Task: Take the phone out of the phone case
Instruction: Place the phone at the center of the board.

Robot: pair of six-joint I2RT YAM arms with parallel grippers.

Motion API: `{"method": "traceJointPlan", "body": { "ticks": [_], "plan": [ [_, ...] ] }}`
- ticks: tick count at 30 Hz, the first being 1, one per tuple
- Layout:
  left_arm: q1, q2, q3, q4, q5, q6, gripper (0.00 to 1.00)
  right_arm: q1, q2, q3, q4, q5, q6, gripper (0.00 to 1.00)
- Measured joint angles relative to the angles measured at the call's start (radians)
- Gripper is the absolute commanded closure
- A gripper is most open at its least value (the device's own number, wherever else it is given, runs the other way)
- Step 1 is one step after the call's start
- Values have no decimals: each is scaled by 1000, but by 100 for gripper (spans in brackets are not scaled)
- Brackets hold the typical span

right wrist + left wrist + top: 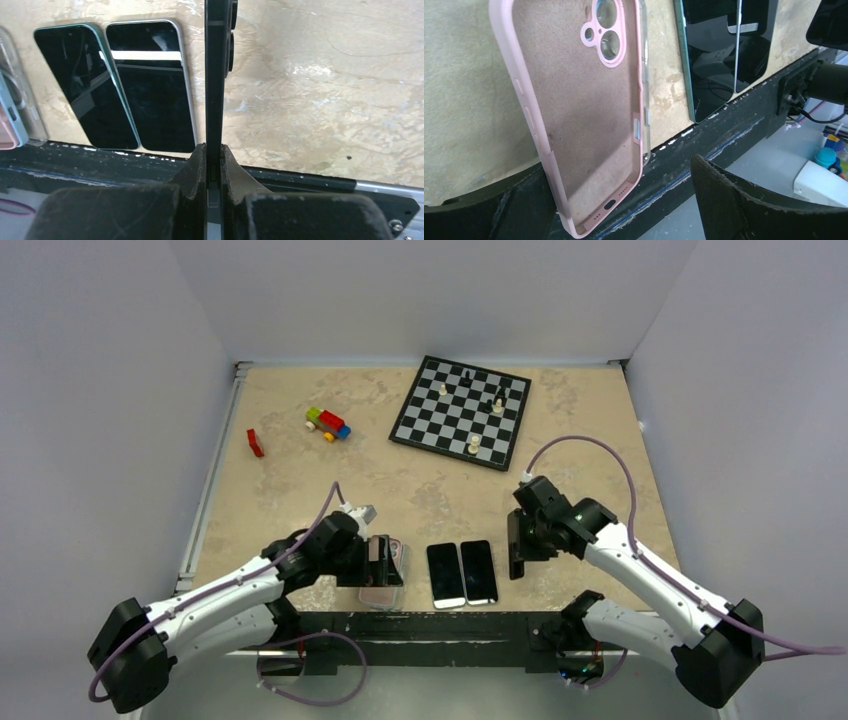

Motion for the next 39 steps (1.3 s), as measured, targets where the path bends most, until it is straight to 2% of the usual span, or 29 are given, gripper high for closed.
{"method": "traceJointPlan", "body": {
  "ticks": [10,17,25,34,39],
  "plan": [
    [0,52,48,25,82,-8,0,0,14,2,-44,24,2,100],
    [0,62,100,-25,84,-28,0,0,-2,-75,-19,-61,-10,100],
    [0,88,132,-78,77,-53,0,2,7,-87,7,-132,-31,100],
    [0,78,136,-85,68,-52,0,8,44,-126,45,-183,-38,93],
    [0,58,141,-90,51,-44,0,8,56,-128,60,-180,-38,75]
  ]
}}
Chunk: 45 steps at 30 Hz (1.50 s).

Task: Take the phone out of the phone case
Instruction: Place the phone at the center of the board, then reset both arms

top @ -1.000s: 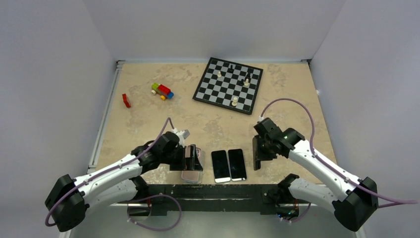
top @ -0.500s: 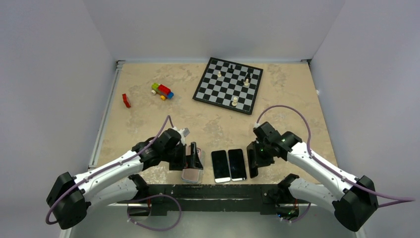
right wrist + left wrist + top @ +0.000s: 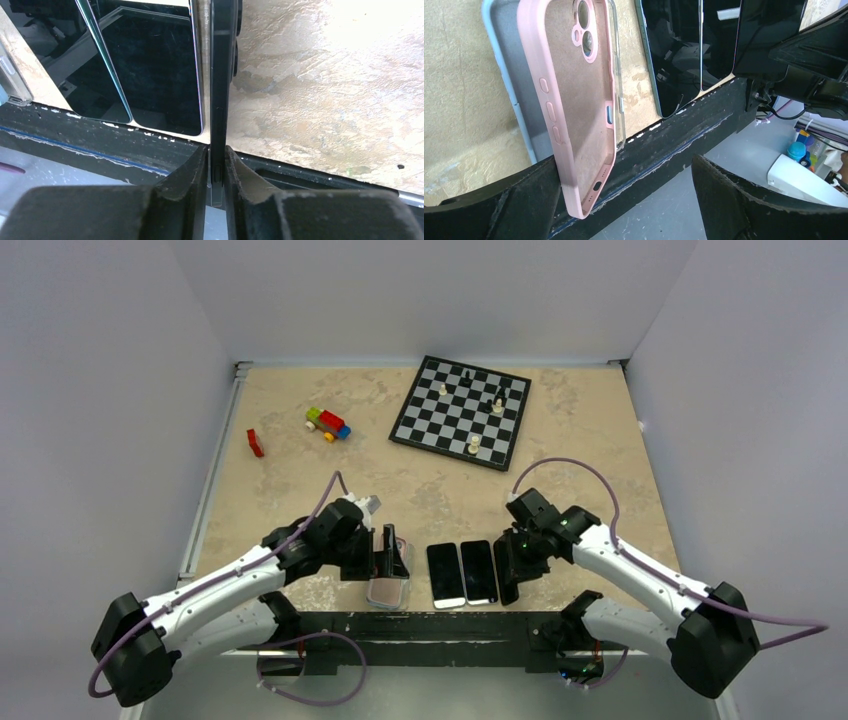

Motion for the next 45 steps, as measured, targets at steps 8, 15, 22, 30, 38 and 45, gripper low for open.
{"method": "traceJointPlan", "body": {
  "ticks": [8,15,22,30,38,45],
  "plan": [
    [0,0,2,-3,-8,11,0,0,13,0,4,17,11,54],
    [0,-17,5,-6,-8,18,0,0,28,0,4,64,34,33],
    [0,-21,32,-39,-16,22,0,0,28,0,5,108,59,27],
    [0,-15,56,-88,-39,30,0,0,8,24,5,162,84,26],
    [0,-10,124,-156,-65,49,0,0,-37,101,47,168,81,25],
    [0,-6,159,-201,-97,69,0,0,-42,117,96,166,74,26]
  ]
}}
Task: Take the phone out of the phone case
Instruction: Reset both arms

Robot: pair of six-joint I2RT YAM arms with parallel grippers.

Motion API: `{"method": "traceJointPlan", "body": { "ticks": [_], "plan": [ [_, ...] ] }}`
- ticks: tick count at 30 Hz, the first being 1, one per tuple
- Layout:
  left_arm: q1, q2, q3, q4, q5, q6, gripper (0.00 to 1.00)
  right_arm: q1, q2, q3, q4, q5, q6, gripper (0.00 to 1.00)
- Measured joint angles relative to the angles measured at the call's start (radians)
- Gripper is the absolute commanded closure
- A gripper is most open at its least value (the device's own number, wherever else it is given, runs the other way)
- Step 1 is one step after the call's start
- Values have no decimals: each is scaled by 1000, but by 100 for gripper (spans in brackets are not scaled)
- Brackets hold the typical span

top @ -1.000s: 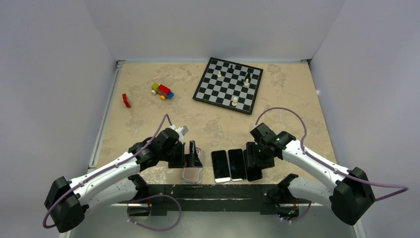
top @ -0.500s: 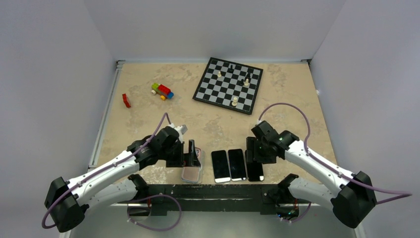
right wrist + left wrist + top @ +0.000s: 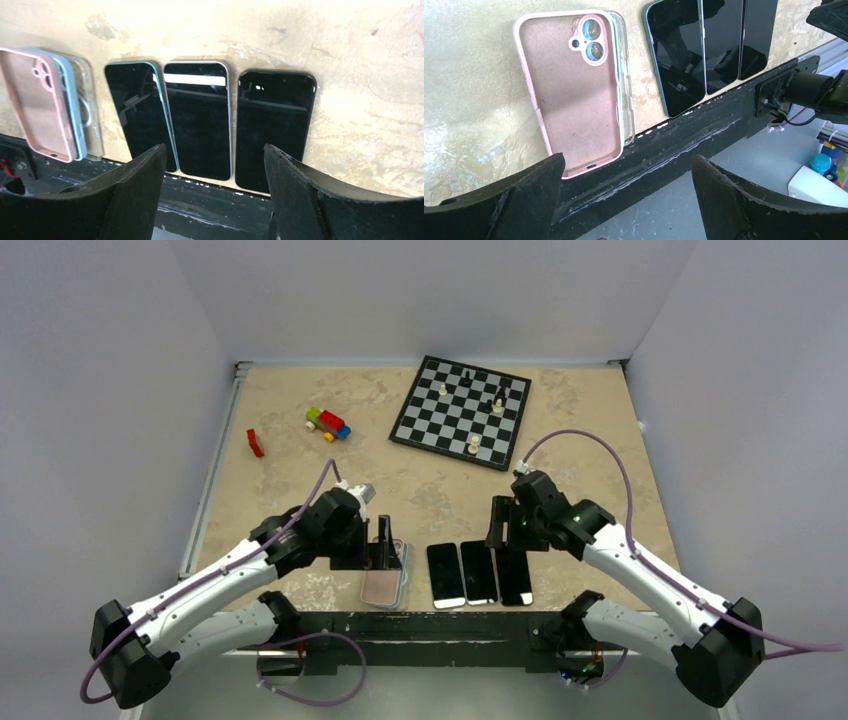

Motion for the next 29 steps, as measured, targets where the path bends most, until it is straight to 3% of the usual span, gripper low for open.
{"method": "traceJointPlan", "body": {
  "ticks": [7,14,20,29],
  "plan": [
    [0,-61,96,-52,-87,45,0,0,-101,33,59,16,-16,24],
    [0,-214,339,-6,-319,195,0,0,-306,174,117,162,-62,16],
    [0,-429,399,136,-482,376,0,0,-578,248,232,315,-166,12],
    [0,-509,458,165,-627,490,0,-11,-761,365,379,412,-344,9]
  ]
}}
